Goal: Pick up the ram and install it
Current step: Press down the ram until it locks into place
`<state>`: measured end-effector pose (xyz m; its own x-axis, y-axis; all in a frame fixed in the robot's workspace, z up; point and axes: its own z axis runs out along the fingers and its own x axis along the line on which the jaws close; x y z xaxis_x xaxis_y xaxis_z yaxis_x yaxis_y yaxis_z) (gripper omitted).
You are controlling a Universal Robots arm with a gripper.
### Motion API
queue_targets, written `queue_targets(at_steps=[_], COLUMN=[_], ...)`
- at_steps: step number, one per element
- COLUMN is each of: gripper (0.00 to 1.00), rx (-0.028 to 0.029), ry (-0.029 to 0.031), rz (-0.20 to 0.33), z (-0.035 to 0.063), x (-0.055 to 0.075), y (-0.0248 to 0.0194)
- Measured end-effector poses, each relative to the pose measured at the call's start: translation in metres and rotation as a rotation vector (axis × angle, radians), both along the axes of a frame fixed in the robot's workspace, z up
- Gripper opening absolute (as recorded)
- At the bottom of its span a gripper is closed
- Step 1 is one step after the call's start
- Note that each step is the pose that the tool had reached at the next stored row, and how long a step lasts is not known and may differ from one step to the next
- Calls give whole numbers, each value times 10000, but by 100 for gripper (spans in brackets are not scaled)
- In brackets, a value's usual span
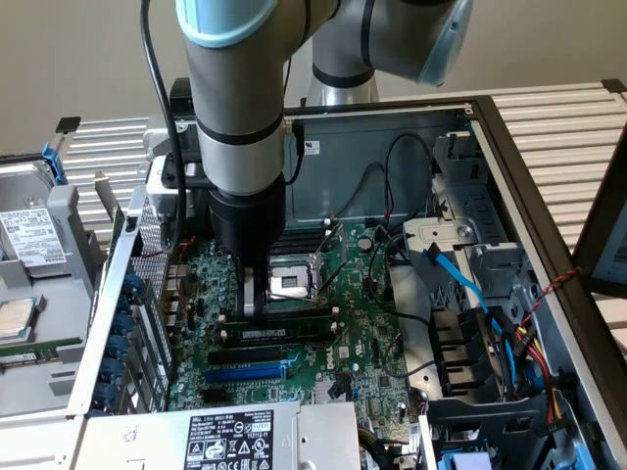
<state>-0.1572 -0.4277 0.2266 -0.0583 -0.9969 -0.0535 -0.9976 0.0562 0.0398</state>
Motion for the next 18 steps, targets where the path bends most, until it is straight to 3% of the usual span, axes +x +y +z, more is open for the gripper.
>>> queue_targets(at_steps=[1,9,14,18], gripper=[11,11,11,11], rx=[17,3,17,19], ry=[-17,56,130,132], rz=[2,0,-1,-1], z=[27,379,436,436], x=[3,70,170,180], y=[1,-8,-12,-13])
